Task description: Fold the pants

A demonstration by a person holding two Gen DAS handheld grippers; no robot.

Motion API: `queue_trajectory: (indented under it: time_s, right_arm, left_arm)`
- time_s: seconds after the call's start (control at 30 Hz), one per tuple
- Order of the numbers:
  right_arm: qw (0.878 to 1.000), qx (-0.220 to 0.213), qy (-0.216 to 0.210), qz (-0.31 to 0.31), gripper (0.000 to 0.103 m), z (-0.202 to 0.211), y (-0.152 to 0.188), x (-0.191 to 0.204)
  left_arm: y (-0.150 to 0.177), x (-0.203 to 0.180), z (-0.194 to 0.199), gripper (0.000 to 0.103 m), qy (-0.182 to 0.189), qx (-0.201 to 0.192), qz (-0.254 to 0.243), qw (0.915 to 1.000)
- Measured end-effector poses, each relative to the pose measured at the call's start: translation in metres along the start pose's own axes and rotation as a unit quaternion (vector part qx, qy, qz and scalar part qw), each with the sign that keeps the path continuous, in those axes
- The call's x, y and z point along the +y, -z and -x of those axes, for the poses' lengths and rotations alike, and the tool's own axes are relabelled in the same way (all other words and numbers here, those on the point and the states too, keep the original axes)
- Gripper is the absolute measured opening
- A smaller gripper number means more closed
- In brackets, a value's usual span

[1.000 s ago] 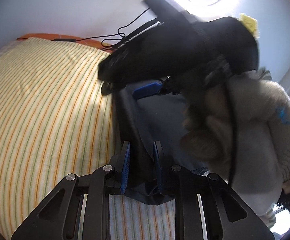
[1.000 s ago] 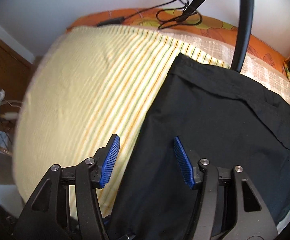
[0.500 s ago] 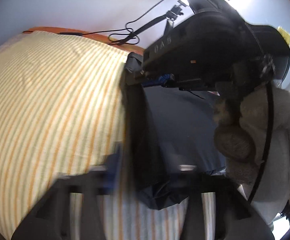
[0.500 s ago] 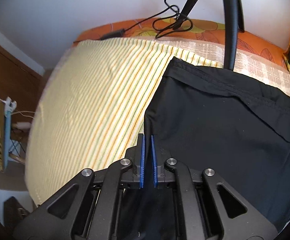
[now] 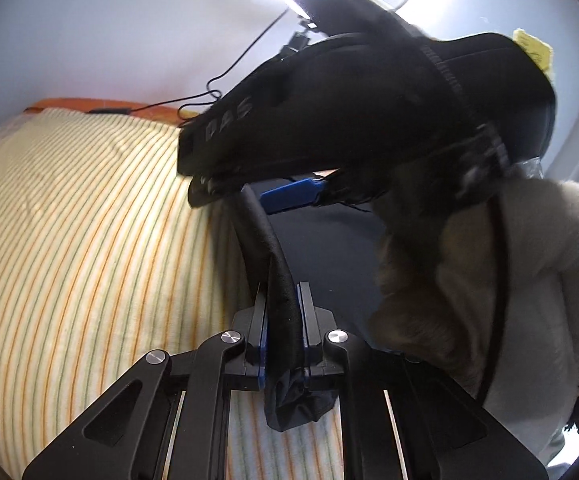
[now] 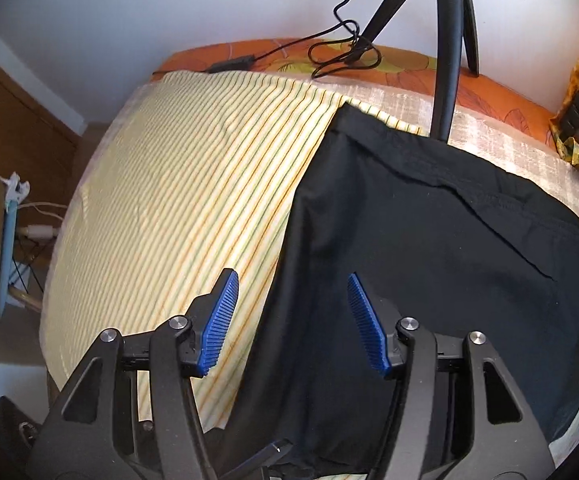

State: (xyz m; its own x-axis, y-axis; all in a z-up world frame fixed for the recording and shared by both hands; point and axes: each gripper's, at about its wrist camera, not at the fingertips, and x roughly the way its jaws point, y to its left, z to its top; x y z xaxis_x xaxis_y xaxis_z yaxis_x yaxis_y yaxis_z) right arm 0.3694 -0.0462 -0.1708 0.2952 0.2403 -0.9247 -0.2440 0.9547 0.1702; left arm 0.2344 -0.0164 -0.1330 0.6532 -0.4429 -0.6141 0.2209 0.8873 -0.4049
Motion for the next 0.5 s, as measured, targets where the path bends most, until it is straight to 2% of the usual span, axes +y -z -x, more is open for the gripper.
queue_trajectory:
  time_s: [0.03,0.07,0.17,0.2,0.3,0.5]
  right_arm:
    - [1.0,-0.004,0.001,0.001,0.031,0.001,0.001,-0.002]
    - [1.0,-0.002,-0.002,-0.003,0.015,0.0,0.002,-0.006]
    - [1.0,-0.009,-0.011,-0.006,0.007,0.003,0.007,-0.015]
    - [1.0,-0.013,-0.01,-0.004,0.007,0.006,0.009,-0.016]
    - [0.999,-0.034,-0.024,-0.014,0.006,0.021,0.015,-0.026]
    - [0.991,-0.083,-0.075,-0.072,0.005,0.065,0.031,-0.073]
  left_arm:
    - [0.0,-0.001,0.0,0.009,0.002,0.002,-0.002,1.0]
    - [0.0,-0.002,0.001,0.009,0.005,0.004,-0.002,1.0]
    - [0.001,-0.005,0.003,0.009,0.011,0.006,-0.012,0.9998]
    - [0.002,-0.006,0.007,0.009,0.013,0.009,-0.017,0.9997]
    - [0.003,-0.005,0.023,0.021,0.035,0.015,-0.023,0.999]
    - [0.005,-0.008,0.072,0.021,0.052,-0.009,-0.063,0.9966]
